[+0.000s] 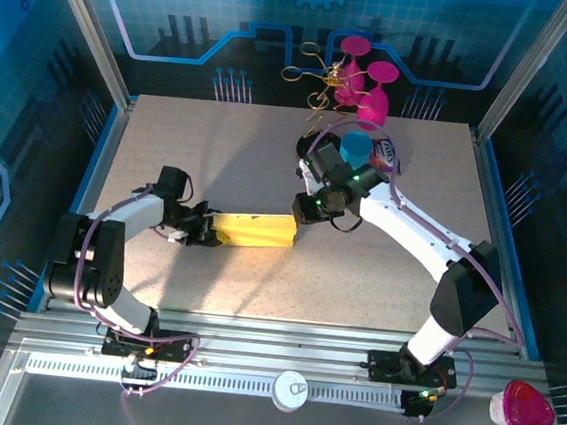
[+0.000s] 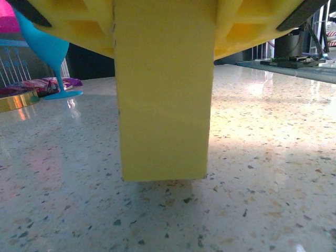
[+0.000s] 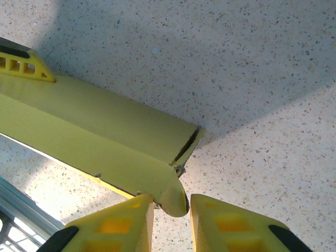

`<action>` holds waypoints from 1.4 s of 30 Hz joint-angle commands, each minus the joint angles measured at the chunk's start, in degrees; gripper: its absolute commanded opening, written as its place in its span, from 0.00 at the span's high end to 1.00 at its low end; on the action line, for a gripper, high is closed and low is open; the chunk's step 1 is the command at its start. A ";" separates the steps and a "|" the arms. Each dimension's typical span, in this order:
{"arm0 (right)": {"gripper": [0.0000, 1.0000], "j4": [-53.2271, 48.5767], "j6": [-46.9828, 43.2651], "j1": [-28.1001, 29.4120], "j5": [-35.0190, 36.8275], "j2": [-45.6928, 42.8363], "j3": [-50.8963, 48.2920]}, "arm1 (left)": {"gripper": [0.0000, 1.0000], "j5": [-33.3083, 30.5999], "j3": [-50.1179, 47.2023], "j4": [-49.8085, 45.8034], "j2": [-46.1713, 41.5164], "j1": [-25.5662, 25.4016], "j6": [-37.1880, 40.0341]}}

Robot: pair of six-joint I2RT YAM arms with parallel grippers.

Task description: Fold the paper box

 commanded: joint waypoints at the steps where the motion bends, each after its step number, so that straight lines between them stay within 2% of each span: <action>1: 0.75 -0.59 -1.03 0.55 0.28 0.72 0.59 | 0.73 -0.15 0.26 -1.22 1.07 0.57 1.26; 6: 0.75 -0.76 -0.67 0.72 -0.28 1.31 1.29 | 0.74 -0.09 0.21 -1.11 1.32 0.60 1.28; 9: 0.69 -0.51 -0.84 1.45 0.74 0.04 1.12 | 0.74 -0.08 0.50 -1.11 1.38 0.69 1.30; 22: 0.68 0.55 -2.00 2.44 1.14 -2.38 -0.82 | 0.74 0.02 0.90 -1.21 1.72 0.78 1.50; 32: 0.75 0.55 -2.71 2.38 2.13 0.40 -0.30 | 0.74 0.15 0.91 -1.38 1.69 0.86 1.61; 42: 0.77 1.91 -3.06 2.50 2.66 -0.06 -2.18 | 0.74 0.13 1.17 -1.94 1.71 0.95 1.71</action>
